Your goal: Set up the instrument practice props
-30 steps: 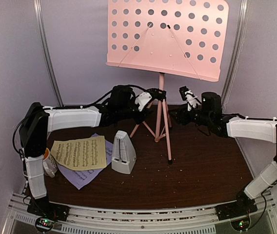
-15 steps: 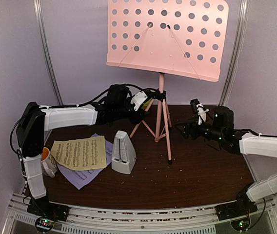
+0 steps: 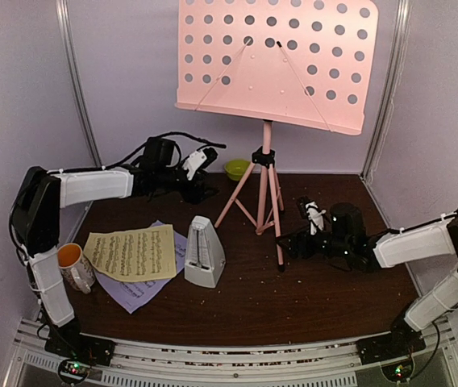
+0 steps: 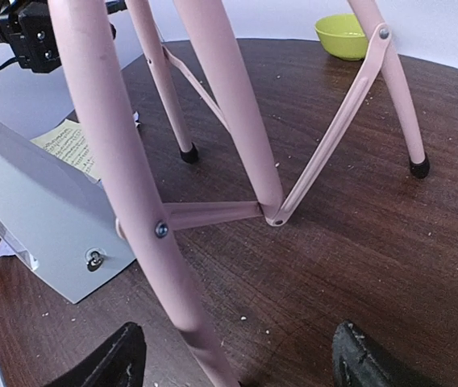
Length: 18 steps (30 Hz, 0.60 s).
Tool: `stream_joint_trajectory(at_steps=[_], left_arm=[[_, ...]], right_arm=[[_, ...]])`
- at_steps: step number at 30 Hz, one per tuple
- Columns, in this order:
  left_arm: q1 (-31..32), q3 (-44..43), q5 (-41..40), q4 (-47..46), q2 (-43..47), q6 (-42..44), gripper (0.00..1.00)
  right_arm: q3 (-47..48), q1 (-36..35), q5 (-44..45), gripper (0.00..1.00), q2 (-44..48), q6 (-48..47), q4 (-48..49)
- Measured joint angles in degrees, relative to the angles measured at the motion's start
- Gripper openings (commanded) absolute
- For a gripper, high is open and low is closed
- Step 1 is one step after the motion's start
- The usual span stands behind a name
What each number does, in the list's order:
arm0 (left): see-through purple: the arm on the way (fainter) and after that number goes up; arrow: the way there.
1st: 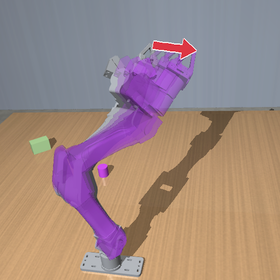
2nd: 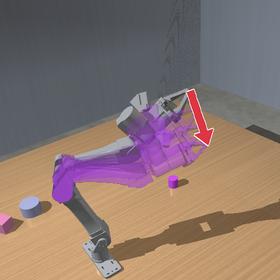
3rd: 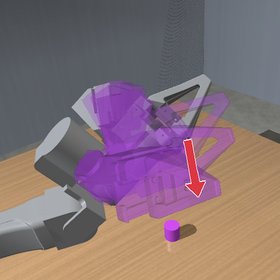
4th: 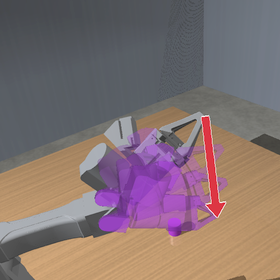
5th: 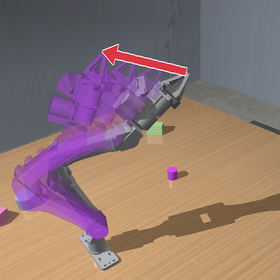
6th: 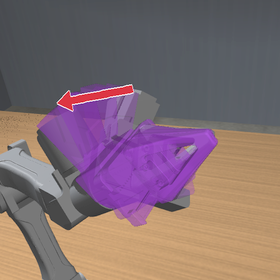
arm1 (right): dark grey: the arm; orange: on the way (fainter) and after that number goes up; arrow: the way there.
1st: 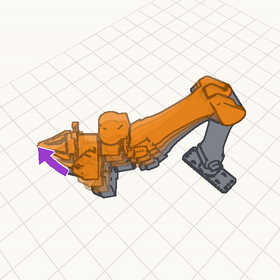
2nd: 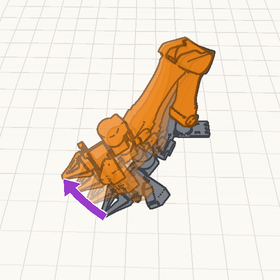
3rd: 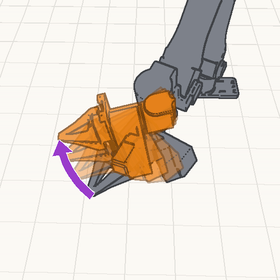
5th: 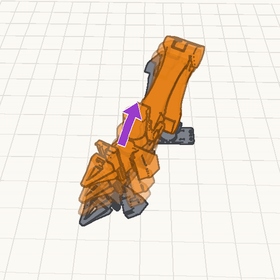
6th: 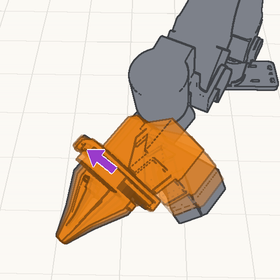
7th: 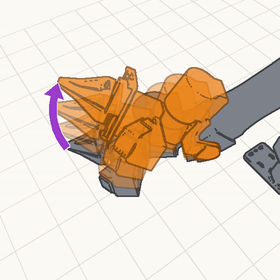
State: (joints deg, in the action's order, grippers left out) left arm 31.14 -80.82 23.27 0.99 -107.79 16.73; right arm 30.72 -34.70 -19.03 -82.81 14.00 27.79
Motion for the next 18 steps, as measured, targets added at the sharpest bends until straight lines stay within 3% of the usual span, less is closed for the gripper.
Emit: stream_joint_trajectory(at_steps=[12,16,18], left_arm=[[1.07,-1.92,8.26,4.61,-8.87,4.37,0.61],[1.33,-5.31,8.57,8.35,-8.90,5.51,0.60],[1.46,-5.66,8.39,8.50,-8.72,5.68,0.60]], right_arm=[[1.25,-2.27,3.02,0.60,-8.76,1.29,5.27],[2.01,-2.56,3.52,0.47,-9.18,1.73,5.51],[2.21,-2.60,3.82,0.36,-9.20,1.70,5.49]])
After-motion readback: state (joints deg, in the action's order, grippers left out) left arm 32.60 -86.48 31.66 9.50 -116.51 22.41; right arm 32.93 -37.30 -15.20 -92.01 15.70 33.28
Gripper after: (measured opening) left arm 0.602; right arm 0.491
